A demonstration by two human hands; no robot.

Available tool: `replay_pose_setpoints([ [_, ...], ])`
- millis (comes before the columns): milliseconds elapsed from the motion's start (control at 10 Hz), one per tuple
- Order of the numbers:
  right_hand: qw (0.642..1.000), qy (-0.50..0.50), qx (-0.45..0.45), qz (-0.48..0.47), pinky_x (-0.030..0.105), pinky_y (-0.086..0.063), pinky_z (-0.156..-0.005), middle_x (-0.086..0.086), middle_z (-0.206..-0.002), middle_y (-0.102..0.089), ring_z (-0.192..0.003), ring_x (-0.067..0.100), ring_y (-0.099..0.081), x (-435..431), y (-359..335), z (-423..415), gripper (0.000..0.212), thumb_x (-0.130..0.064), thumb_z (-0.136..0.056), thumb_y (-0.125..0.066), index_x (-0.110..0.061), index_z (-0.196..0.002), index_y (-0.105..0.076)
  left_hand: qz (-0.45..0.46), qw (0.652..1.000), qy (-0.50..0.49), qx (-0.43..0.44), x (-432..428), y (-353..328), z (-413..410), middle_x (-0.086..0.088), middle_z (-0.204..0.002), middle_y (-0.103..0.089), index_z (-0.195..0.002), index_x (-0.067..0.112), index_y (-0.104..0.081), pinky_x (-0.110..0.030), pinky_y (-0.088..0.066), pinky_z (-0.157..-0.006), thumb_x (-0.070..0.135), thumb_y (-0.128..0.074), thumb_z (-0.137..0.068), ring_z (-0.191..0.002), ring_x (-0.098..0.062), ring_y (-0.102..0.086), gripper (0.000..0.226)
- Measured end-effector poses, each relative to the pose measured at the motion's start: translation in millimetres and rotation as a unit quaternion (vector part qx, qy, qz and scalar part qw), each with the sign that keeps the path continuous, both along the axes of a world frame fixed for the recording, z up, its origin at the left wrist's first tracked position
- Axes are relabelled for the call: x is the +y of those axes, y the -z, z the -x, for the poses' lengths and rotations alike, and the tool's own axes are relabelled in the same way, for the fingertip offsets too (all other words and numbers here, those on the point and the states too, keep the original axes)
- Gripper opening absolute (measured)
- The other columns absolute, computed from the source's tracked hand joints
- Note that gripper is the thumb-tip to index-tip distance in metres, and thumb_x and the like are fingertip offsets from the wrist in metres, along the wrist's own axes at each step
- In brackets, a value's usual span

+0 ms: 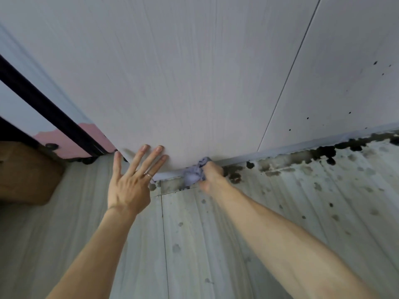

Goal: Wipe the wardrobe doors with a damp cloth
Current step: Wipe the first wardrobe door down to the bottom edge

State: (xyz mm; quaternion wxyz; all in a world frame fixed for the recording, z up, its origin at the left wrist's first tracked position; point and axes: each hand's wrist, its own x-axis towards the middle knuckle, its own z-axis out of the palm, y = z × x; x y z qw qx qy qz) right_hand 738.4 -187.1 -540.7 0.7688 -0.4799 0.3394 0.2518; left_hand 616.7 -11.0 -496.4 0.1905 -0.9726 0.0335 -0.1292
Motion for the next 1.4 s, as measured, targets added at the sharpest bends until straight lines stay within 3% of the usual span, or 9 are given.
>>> replay_pose_setpoints([
  [100, 0.987, 0.153, 0.021, -0.04, 0.013, -0.021, -0.03, 0.005, -0.05, -0.042, -0.042, 0.016, -0.04, -47.7, 23.6, -43.4, 0.043, 0.01, -0.088, -0.031, -0.013, -0.052, -0.037, 0.019, 1.0, -0.001, -0.003, -3.0, 0.0, 1.4, 0.011, -0.168, -0.008, -0.158, 0.028, -0.027, -0.065, 0.006, -0.118, 0.016, -0.077, -0.069, -0.155, -0.018, -0.005, 0.103],
  [200, 0.983, 0.174, 0.003, 0.065, 0.019, -0.044, -0.05, 0.003, -0.075, -0.042, -0.061, 0.015, -0.043, -85.6, 6.8, -53.2, 0.038, -0.008, -0.105, -0.03, -0.018, -0.068, -0.035, 0.036, 0.999, -0.011, -0.004, -8.4, 5.6, 3.0, 0.01, -0.168, -0.006, -0.158, 0.029, -0.024, -0.065, 0.008, -0.118, 0.016, -0.081, -0.071, -0.155, -0.02, -0.005, 0.105],
  [400, 0.961, 0.17, -0.078, 0.204, 0.01, -0.02, -0.031, 0.004, -0.041, -0.043, -0.023, 0.008, -0.032, -70.5, 17.0, -48.7, 0.032, 0.007, -0.099, -0.028, -0.016, -0.092, -0.05, 0.049, 0.999, -0.011, -0.016, -4.8, 11.5, -0.3, 0.01, -0.168, -0.007, -0.158, 0.031, -0.026, -0.066, 0.008, -0.117, 0.012, -0.083, -0.069, -0.155, -0.021, -0.006, 0.107],
  [500, 0.966, 0.159, -0.051, 0.199, 0.011, -0.02, -0.032, 0.005, -0.057, -0.045, -0.028, 0.008, -0.034, -80.8, 40.6, -53.3, 0.035, 0.005, -0.099, -0.03, -0.02, -0.084, -0.05, 0.049, 0.999, -0.01, -0.014, -4.4, 12.4, -2.0, 0.009, -0.168, -0.008, -0.157, 0.031, -0.028, -0.066, 0.01, -0.117, 0.01, -0.084, -0.065, -0.155, -0.02, -0.004, 0.109],
  [700, 0.988, 0.033, -0.012, 0.149, 0.022, -0.05, -0.064, 0.004, -0.089, -0.051, -0.067, 0.014, -0.047, -80.0, 46.0, -49.5, 0.033, -0.004, -0.104, -0.037, -0.019, -0.075, -0.041, 0.046, 0.999, -0.015, -0.008, -6.8, 14.7, -3.0, 0.008, -0.168, -0.01, -0.157, 0.03, -0.03, -0.066, 0.009, -0.117, 0.007, -0.082, -0.063, -0.155, -0.022, -0.004, 0.11],
  [900, 0.969, -0.237, 0.008, 0.073, 0.023, -0.038, -0.044, 0.009, -0.061, -0.055, -0.046, 0.016, -0.048, -34.6, 44.1, -1.0, 0.022, 0.003, -0.095, -0.047, 0.004, -0.079, -0.062, 0.048, 0.998, -0.023, 0.018, -9.6, 11.4, -1.6, 0.008, -0.168, -0.011, -0.157, 0.03, -0.03, -0.064, 0.011, -0.117, 0.007, -0.08, -0.064, -0.155, -0.023, -0.007, 0.109],
  [1100, 0.869, -0.482, 0.044, 0.099, 0.038, -0.06, -0.054, 0.018, -0.072, -0.062, -0.05, 0.025, -0.063, -54.3, -36.2, 40.5, 0.029, 0.012, -0.089, -0.038, -0.002, -0.07, -0.054, 0.087, 0.965, -0.105, 0.223, -31.9, -44.4, 7.0, 0.006, -0.166, 0.022, -0.157, 0.039, 0.004, -0.061, 0.019, -0.116, 0.014, -0.057, -0.083, -0.153, -0.02, 0.019, 0.099],
  [1200, 0.863, -0.481, 0.028, 0.15, 0.026, -0.051, -0.045, 0.011, -0.051, -0.059, -0.037, 0.017, -0.056, -80.8, -124.8, 50.2, 0.035, 0.012, -0.092, -0.037, -0.003, -0.064, -0.053, 0.17, 0.911, -0.171, 0.336, -57.9, -121.2, 9.5, 0.0, -0.169, -0.005, -0.16, 0.033, -0.003, -0.049, 0.0, -0.125, 0.019, -0.04, -0.097, -0.155, -0.017, -0.001, 0.074],
  [1400, 0.791, -0.537, -0.082, 0.281, 0.021, -0.037, -0.052, 0.027, -0.114, -0.069, -0.057, 0.015, -0.05, -113.5, -326.7, 48.3, 0.038, 0.002, -0.098, -0.032, 0.008, -0.122, -0.061, 0.246, 0.869, -0.183, 0.388, -94.0, -334.0, 5.8, 0.004, -0.146, -0.052, -0.15, 0.035, -0.039, -0.038, -0.047, -0.098, 0.025, -0.039, -0.101, -0.128, -0.024, -0.054, 0.05],
])
